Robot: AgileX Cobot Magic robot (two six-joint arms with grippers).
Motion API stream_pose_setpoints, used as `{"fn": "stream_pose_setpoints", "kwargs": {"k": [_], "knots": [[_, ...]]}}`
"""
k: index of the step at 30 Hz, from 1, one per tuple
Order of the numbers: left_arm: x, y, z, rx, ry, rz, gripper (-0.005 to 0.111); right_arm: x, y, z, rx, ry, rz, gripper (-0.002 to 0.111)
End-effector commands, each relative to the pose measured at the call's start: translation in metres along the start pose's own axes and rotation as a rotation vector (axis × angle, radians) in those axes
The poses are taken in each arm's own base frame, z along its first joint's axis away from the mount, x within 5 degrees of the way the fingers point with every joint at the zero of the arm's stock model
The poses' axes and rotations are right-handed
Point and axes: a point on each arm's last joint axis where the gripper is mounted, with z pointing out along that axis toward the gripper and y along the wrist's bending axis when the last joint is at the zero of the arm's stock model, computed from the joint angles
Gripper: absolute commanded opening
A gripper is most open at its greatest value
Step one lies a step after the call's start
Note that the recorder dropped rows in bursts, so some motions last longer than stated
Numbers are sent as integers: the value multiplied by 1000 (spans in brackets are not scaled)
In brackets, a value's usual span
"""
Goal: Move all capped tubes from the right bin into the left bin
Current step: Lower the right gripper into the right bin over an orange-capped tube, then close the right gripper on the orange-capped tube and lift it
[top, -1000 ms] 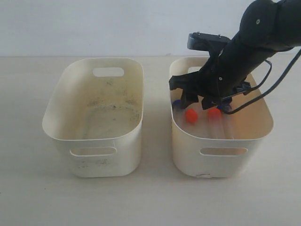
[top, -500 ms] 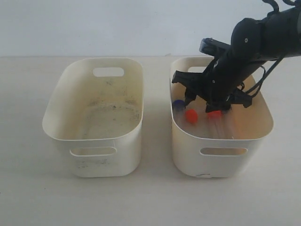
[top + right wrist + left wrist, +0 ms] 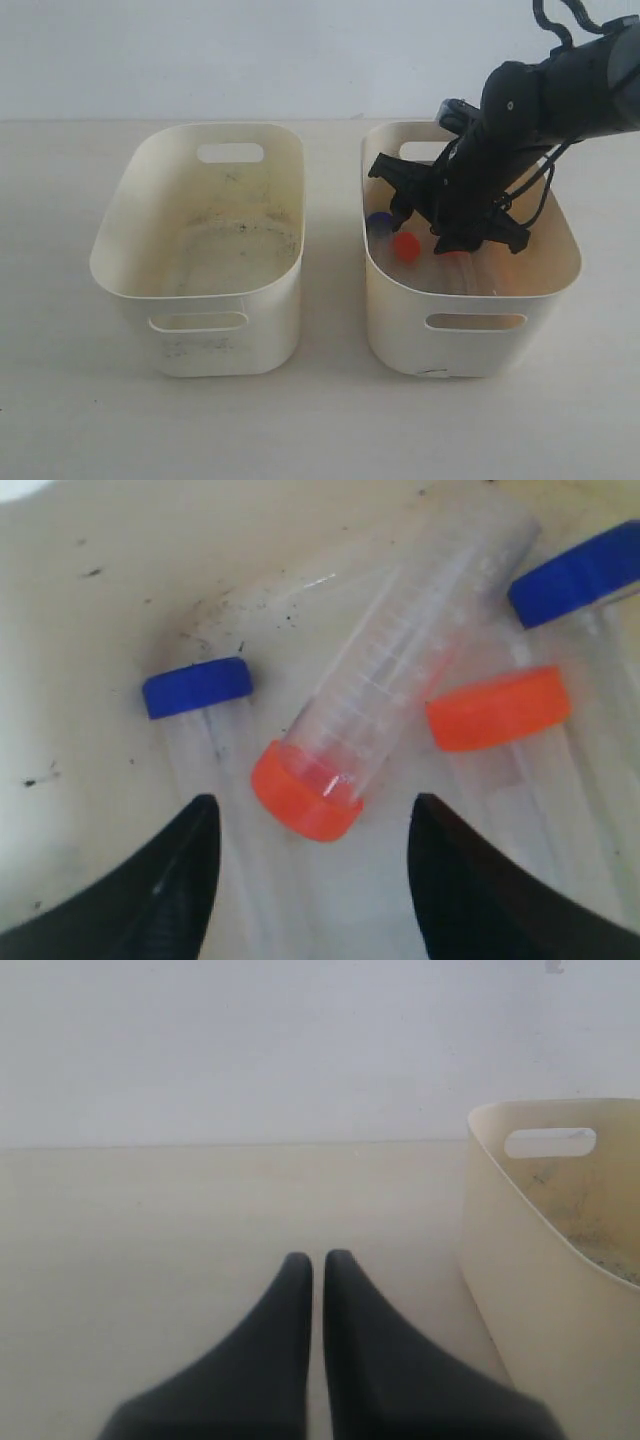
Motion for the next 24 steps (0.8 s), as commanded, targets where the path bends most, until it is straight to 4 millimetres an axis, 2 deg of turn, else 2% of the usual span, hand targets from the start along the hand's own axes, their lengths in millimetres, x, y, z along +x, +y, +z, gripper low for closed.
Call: {"fn": "stream_pose_setpoints", "kwargs": {"k": [1,9,16,21,24], "knots": [[-2,0,0,1,-8,-16,4,0,-2,6,10,-1,37,54],[-2,0,0,1,-8,-16,4,0,-3,15,9,-6,65,54],[-2,0,0,1,-8,-16,4,-3,-2,15,-3,-32,90,53],[-2,0,0,1,-8,-16,4,-3,-2,15,-1,-39,77,39],[-2,0,0,1,-8,-16,4,-3,-3,15,3,-40,70,38]]}}
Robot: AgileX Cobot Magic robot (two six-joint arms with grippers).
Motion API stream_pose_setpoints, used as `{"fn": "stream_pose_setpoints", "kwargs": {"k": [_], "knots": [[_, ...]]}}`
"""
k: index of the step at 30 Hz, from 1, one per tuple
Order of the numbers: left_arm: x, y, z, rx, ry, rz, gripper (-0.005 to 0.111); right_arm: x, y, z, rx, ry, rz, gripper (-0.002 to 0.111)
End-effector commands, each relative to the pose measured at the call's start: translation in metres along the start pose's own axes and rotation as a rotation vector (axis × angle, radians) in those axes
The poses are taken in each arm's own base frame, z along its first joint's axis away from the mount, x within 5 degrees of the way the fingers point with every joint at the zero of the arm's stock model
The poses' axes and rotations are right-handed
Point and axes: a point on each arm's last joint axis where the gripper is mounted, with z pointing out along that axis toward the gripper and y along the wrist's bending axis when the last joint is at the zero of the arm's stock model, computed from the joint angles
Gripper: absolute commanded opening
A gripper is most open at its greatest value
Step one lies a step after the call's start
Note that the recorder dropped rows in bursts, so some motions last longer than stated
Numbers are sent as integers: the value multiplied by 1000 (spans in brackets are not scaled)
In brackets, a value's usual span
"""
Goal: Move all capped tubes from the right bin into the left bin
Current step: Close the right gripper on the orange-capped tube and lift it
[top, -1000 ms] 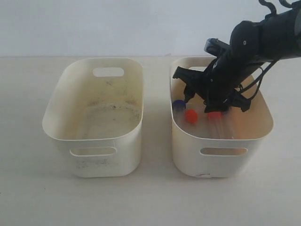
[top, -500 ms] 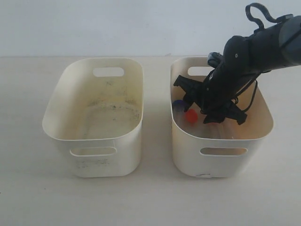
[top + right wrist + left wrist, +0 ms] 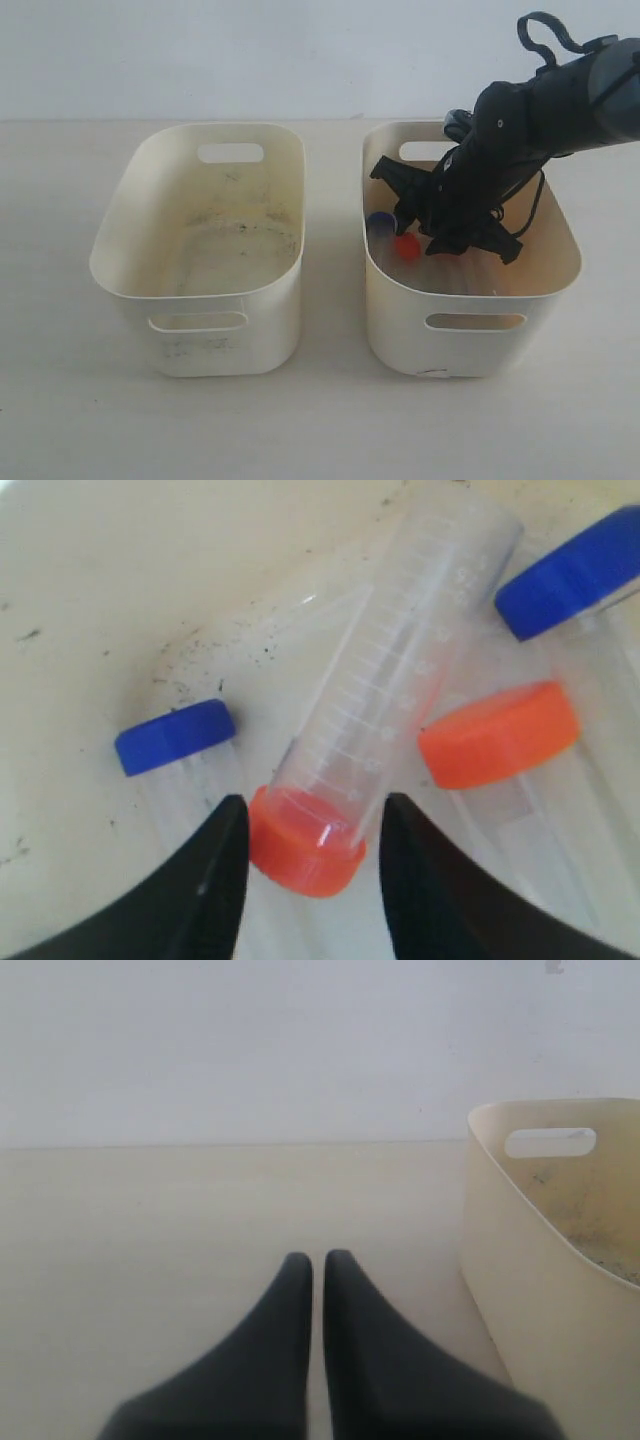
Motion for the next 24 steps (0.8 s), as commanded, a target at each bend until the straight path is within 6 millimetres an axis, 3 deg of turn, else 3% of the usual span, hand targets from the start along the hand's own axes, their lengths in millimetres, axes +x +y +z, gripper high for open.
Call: {"fn": "stream_pose_setpoints", "kwargs": {"k": [1,4,9,24], "knots": [[-2,0,0,1,-8,-16,4,-2,0,-1,1,-13,-23,38],[-2,0,0,1,-8,-16,4,-1,-1,-1,13,-1,-23,43],[-2,0,0,1,-8,-16,4,0,-1,-1,19,5,-23,66],[-2,0,0,1,-8,-16,4,3,-7,13,47,28,-15,67]]}}
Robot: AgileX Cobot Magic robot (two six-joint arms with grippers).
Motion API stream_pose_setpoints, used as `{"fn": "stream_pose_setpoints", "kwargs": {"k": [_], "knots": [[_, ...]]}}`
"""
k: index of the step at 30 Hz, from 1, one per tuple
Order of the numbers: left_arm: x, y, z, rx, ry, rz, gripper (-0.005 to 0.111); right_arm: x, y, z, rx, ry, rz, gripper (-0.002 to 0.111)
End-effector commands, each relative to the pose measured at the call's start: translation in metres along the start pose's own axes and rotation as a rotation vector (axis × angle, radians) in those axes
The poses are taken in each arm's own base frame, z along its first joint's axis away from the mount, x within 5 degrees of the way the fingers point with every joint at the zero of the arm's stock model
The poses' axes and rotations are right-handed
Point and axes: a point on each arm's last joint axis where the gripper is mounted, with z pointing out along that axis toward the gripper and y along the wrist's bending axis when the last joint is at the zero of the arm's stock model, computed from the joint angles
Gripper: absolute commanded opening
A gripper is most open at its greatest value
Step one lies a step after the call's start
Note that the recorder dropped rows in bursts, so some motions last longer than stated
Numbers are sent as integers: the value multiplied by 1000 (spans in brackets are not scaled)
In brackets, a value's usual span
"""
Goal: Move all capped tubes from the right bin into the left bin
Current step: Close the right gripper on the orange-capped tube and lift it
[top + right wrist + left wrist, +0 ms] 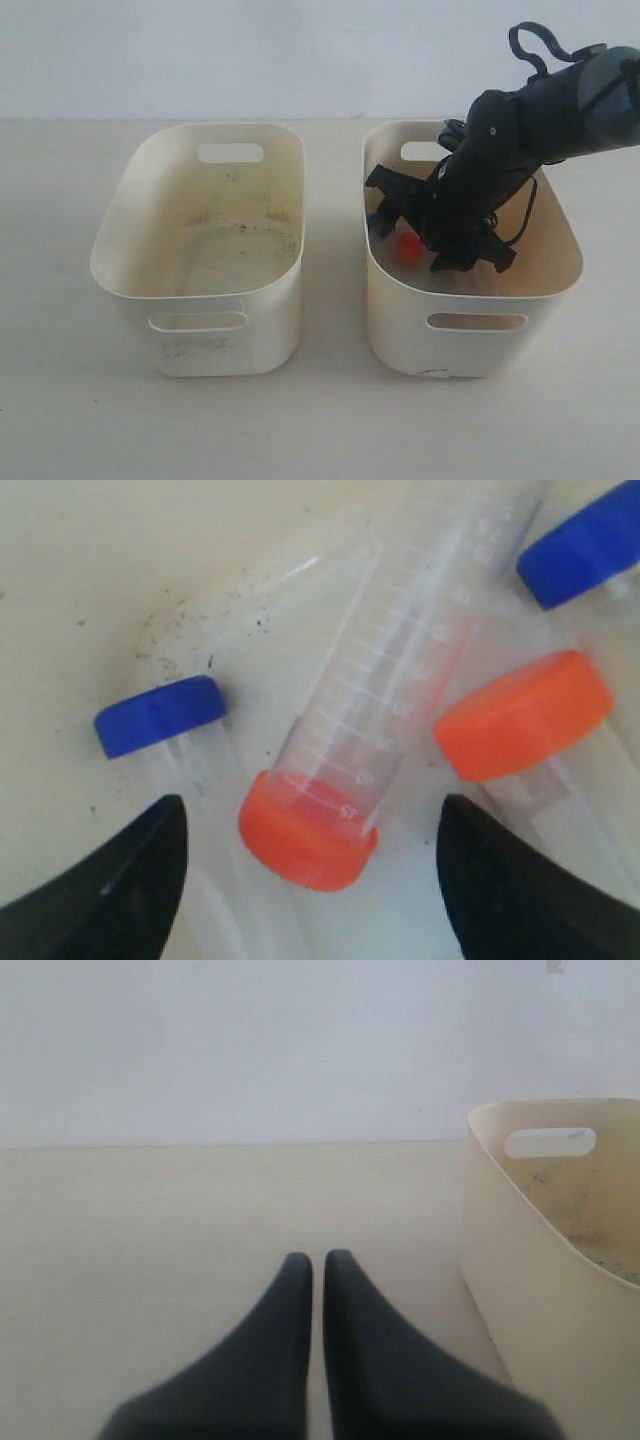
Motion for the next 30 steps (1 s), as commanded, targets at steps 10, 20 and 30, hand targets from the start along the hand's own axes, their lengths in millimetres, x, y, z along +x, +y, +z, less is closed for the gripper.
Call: {"fn": "stream_pose_setpoints", "kwargs": {"k": [10,20,30], "knots": [[-2,0,0,1,-8,-16,4,-1,-4,7,24,3,-20,26],[-2,0,0,1,-8,-16,4,-6,4,-9,-35,-48,-28,0],[-2,0,0,1,-8,-16,4,-9,11,-45,-57,-74,-202,0]]}}
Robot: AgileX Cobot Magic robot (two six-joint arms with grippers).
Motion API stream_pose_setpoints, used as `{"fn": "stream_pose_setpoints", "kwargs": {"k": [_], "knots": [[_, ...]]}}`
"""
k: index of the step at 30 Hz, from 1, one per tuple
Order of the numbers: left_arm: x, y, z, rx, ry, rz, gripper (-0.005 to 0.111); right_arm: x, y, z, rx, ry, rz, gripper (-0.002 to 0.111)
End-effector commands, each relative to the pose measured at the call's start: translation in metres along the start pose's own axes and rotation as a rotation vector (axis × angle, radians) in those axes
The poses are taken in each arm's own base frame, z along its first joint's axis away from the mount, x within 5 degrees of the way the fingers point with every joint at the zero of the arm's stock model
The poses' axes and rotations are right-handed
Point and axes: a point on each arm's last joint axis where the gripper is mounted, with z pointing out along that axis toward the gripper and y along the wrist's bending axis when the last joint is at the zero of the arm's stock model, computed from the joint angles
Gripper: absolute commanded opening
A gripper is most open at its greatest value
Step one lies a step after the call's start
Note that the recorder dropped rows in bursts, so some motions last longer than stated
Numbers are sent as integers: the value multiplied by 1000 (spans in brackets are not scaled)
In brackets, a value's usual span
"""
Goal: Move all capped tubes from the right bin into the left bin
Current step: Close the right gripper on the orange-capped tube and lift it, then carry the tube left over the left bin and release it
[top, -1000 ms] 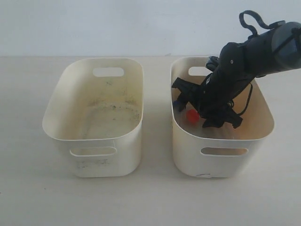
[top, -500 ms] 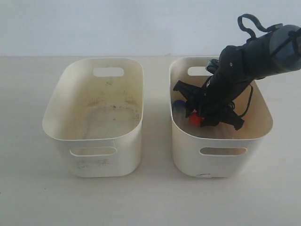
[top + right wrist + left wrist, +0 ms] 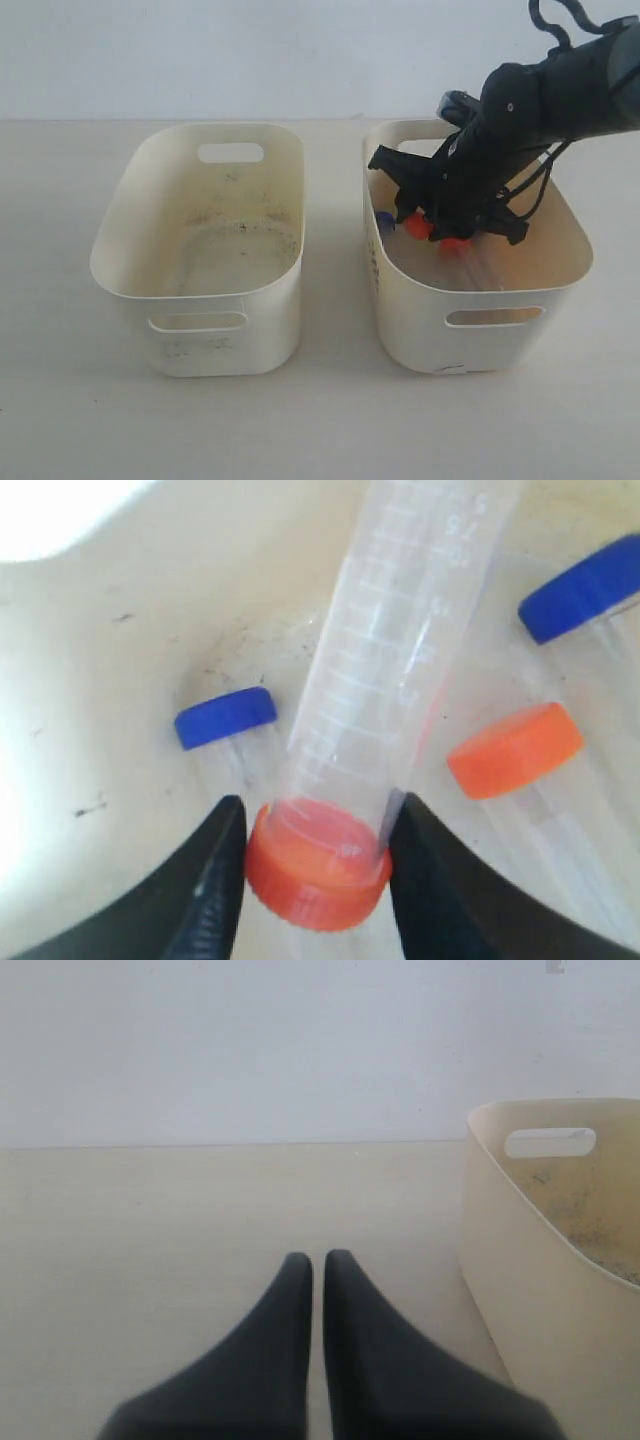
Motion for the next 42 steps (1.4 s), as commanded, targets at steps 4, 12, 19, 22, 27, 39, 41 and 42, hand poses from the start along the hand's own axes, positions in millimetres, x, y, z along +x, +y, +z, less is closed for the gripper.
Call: {"fn": "stream_pose_setpoints", "kwargs": {"k": [4,12,19,22,27,39,41,42], "knots": [[-2,0,0,1,-8,-16,4,-7,5,-29,-24,-43,-109,0],[-2,0,0,1,-8,-16,4,-11,11,-54,-68,-87,-110,0],[-2,0,0,1,-8,-16,4,-9,27,-94,-161,-182,-235,0],[-2,0,0,1,-8,-16,4,3,46,-120,-248,-253,-373,0],[-2,0,0,1,-8,-16,4,38,81,-136,-388,-291,-505,0],[-2,0,0,1,-8,-16,4,100,126,-95,-518,-263,-648,0],[-2,0,0,1,-8,-16,4,102,125,-86,-501,-246,-651,0],[-2,0,0,1,-8,-16,4,102,125,-83,-496,-242,-652,0]]}}
